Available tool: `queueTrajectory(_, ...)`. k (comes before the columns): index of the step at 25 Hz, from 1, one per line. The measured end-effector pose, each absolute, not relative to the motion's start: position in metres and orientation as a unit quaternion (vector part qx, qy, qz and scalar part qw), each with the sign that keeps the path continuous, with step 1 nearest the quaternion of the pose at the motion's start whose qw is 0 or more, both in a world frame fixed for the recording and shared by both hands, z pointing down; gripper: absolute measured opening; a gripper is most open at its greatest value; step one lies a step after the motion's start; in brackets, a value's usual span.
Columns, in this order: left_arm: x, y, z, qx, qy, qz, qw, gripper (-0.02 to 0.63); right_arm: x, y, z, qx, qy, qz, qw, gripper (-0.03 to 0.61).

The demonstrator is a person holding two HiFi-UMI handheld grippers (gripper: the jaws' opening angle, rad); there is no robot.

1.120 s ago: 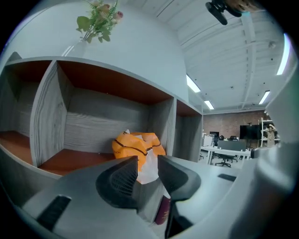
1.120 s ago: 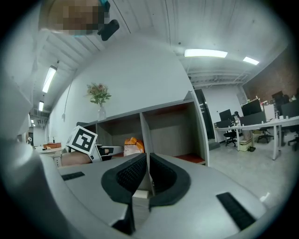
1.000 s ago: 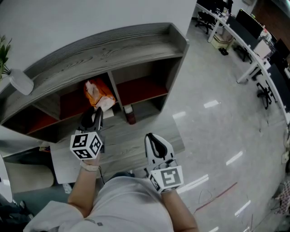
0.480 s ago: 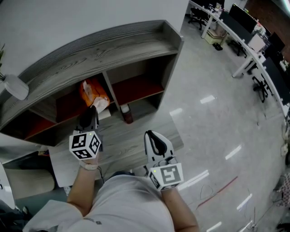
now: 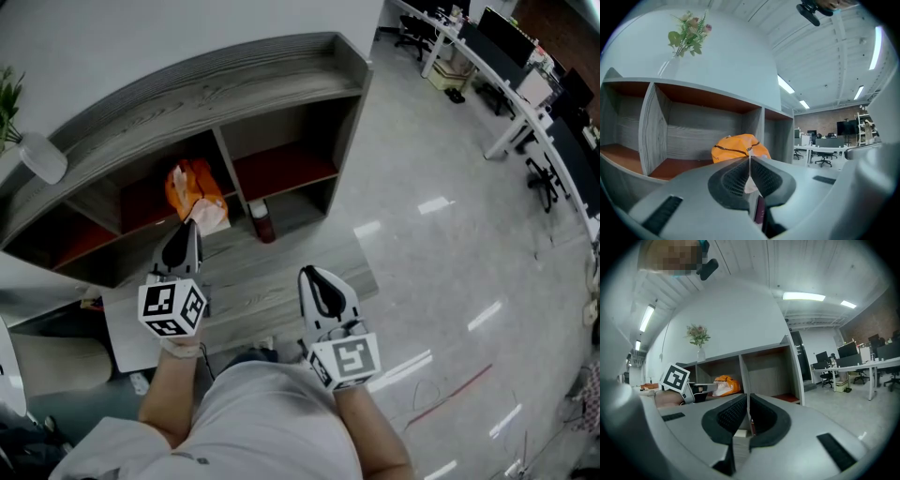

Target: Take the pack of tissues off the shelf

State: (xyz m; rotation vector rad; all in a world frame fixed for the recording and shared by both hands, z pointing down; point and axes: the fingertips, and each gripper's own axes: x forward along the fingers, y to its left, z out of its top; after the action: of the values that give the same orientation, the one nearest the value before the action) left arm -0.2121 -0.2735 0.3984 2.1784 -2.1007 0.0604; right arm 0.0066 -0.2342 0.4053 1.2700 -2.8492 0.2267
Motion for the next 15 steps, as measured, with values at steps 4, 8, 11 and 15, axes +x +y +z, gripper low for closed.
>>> queueTrajectory(4,-0.2,-0.255,0.398,0.722,-0.689,0.019,0.062,0.026,0.017,-0.222,0.408,0.405,-0.911,0.075,0.008,0.026)
queueTrajectory(8,-0.181,-0.24,0.401,0.73,-0.679,0.024,0.068,0.026,0.029,-0.211,0.41,0.41,-0.909,0.08,0.007,0.026)
queueTrajectory(11,-0.162,-0.233,0.405,0.741,-0.667,0.029,0.075,0.026,0.04,-0.206,0.41,0.418,-0.905,0.082,0.003,0.026)
queueTrajectory(15,-0.132,-0.232,0.413,0.764,-0.639,0.037,0.083,0.026,0.057,-0.203,0.414,0.437,-0.895,0.085,0.0,0.026)
